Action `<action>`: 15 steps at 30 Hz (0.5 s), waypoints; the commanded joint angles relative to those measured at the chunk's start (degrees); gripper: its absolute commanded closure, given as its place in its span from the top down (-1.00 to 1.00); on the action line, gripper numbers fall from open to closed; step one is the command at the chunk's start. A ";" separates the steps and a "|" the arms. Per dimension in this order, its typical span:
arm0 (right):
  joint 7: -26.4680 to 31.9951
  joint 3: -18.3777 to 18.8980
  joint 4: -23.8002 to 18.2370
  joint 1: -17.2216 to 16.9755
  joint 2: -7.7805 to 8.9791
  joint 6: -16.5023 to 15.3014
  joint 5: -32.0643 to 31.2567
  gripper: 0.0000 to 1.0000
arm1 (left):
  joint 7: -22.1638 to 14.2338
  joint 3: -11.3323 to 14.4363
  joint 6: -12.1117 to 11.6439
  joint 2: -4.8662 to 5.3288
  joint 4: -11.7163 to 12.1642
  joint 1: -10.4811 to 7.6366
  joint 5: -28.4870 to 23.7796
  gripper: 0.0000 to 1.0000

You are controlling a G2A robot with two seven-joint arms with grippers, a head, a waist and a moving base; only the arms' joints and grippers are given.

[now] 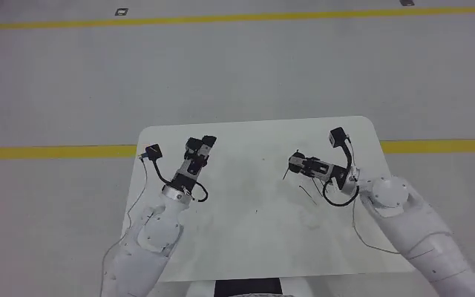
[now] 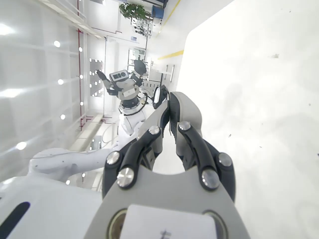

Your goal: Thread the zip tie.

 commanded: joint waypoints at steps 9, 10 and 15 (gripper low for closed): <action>2.31 -1.71 4.12 2.75 -1.24 1.25 6.74 -1.00 | 4.62 8.15 3.34 -2.14 4.35 -6.31 1.11 1.00; 2.31 -1.71 4.12 2.75 -1.24 1.25 6.74 -1.00 | 4.62 8.15 3.34 -2.14 4.35 -6.31 1.11 1.00; 2.31 -1.71 4.12 2.75 -1.24 1.25 6.74 -1.00 | 4.62 8.15 3.34 -2.14 4.35 -6.31 1.11 1.00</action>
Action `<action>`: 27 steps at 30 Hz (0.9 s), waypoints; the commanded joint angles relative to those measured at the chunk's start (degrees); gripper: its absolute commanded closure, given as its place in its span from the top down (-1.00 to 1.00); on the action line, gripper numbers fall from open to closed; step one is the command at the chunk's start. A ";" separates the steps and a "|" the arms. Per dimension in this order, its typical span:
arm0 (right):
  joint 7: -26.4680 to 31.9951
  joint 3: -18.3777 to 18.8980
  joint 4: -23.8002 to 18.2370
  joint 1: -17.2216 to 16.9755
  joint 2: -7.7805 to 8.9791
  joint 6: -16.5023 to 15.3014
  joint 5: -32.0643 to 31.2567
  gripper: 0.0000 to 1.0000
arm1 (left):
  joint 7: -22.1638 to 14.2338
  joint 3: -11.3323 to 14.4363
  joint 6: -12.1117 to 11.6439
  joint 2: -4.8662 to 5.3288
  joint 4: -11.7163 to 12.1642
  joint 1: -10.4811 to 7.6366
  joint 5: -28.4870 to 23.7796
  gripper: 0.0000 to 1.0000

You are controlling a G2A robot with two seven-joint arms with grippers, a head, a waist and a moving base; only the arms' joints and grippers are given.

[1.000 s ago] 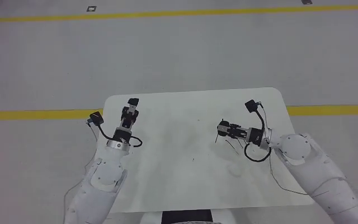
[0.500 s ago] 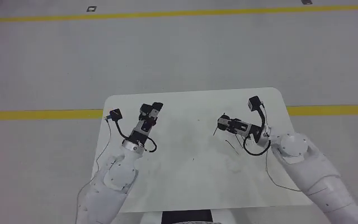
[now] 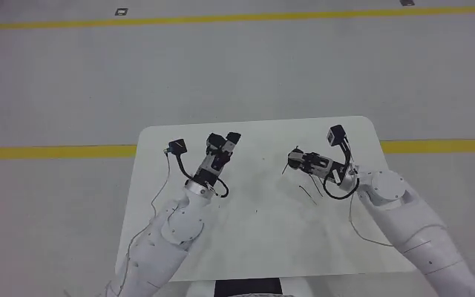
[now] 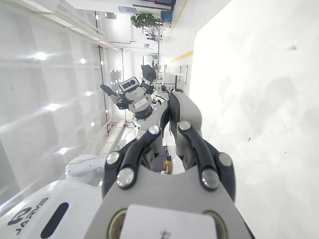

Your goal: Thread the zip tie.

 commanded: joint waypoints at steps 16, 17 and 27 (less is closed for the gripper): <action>-3.02 -0.11 1.22 1.08 -1.45 9.59 4.63 -1.00 | -1.27 2.95 -6.82 1.89 -0.16 -3.20 48.06 1.00; -2.71 -0.14 1.40 1.20 -1.48 9.80 4.78 -1.00 | -1.22 3.17 -7.05 2.04 -0.18 -3.40 50.07 1.00; -2.71 -0.14 1.40 1.20 -1.48 9.80 4.78 -1.00 | -1.31 3.41 -7.05 2.23 -0.11 -3.63 52.44 1.00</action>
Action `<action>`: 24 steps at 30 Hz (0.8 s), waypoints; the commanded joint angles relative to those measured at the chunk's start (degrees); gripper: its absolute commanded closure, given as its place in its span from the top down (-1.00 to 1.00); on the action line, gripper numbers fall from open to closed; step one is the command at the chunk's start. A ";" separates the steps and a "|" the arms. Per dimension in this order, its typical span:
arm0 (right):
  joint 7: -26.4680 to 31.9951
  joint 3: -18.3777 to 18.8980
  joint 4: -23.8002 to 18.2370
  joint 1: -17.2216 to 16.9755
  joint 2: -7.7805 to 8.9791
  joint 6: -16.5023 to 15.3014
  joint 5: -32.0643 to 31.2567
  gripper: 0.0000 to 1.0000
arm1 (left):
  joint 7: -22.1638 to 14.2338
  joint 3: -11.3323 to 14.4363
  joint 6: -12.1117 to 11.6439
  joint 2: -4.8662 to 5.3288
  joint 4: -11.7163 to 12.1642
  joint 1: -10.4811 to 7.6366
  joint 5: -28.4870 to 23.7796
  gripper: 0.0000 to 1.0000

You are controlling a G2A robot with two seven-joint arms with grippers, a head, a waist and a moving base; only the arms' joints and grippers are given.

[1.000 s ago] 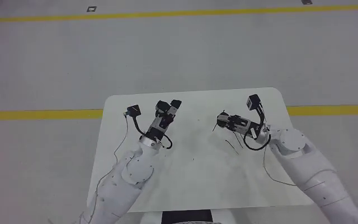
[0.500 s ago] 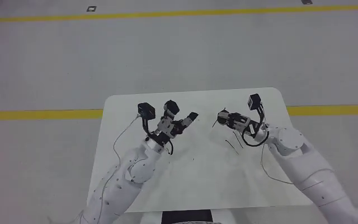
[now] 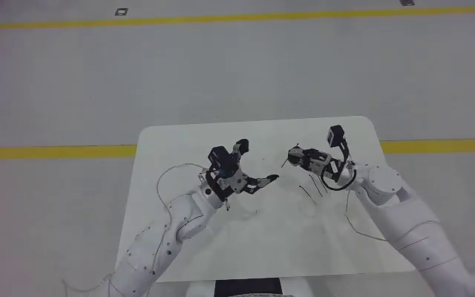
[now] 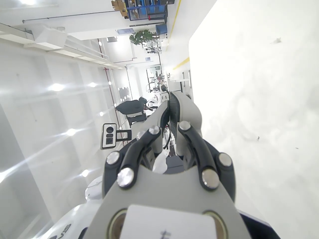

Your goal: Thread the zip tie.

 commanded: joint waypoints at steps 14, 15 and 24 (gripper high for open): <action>3.06 -0.24 3.67 2.78 -1.49 13.01 10.05 -1.00 | -22.27 29.39 8.39 14.01 -4.96 -31.97 17.67 1.00; 3.13 -0.24 3.85 2.90 -1.55 13.27 10.21 -1.00 | -21.62 33.26 11.22 14.91 -4.47 -34.73 17.67 1.00; 3.13 -0.24 3.85 2.90 -1.55 13.27 10.21 -1.00 | -21.50 34.50 12.49 15.19 -4.22 -35.72 17.67 1.00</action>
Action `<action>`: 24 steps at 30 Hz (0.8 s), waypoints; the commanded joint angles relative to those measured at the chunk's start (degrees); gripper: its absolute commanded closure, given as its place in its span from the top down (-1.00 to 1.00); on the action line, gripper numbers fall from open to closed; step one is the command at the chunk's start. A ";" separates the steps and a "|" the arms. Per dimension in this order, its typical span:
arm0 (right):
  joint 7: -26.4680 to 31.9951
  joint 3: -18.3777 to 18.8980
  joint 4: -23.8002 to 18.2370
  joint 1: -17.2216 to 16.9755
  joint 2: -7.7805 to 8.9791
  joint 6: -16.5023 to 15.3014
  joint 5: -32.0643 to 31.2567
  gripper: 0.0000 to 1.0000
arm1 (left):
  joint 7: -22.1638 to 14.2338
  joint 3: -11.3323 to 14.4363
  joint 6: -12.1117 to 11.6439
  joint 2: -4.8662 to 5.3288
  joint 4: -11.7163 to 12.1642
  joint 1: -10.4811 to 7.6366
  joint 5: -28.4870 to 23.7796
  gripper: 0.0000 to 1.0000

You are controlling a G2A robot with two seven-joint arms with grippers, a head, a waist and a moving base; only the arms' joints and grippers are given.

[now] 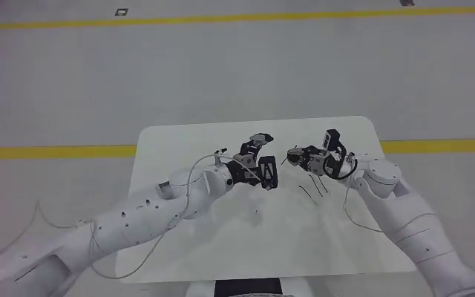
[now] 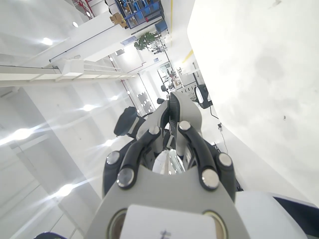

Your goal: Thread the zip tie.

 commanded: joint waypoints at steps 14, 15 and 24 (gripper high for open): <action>-6.10 -2.27 -2.72 2.31 -1.71 4.63 -0.27 -1.00 | -11.25 11.31 -2.75 0.38 -2.76 -12.84 0.00 1.00; -6.24 -2.55 -2.60 2.64 -1.92 4.84 0.08 -1.00 | -11.35 11.31 -2.54 0.30 -2.76 -12.85 0.00 1.00; -6.24 -2.65 -2.51 2.79 -2.02 4.85 0.21 -1.00 | -11.41 11.31 -2.52 0.27 -2.72 -12.98 0.00 1.00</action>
